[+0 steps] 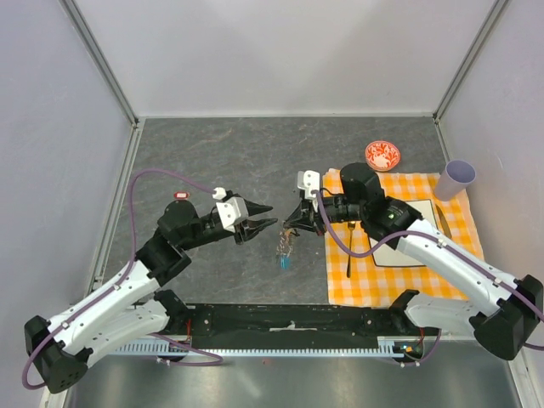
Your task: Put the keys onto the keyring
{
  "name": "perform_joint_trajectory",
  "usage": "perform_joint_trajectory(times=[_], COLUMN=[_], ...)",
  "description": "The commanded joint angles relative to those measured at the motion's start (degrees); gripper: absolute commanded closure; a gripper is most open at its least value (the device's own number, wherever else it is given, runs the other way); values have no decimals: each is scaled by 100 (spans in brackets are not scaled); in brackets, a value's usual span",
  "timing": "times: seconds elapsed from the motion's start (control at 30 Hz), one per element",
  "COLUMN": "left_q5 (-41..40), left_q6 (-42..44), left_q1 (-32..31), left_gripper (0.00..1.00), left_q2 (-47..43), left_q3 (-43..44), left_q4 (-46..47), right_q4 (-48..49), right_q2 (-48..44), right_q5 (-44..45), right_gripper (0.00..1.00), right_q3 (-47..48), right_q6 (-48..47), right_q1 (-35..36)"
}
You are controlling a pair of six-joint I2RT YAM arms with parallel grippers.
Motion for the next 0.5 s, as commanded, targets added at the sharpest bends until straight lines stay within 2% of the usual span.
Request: perform_joint_trajectory(times=[0.0,0.23,0.47], left_q5=[267,1303,1516], left_q6=[637,953,1085], left_q1=[37,46,46], left_gripper=[59,55,55], left_q2=[171,663,910], left_q3=[431,923,1126], left_q4=[-1584,-1803,-1944], right_q4=[-1111,-1744,-1850], right_q2=[110,268,260], right_q5=[328,601,759], right_gripper=[100,100,100], right_q3=[750,1287,1367], right_q6=[-959,-1355,-1452], right_q1=[207,418,559])
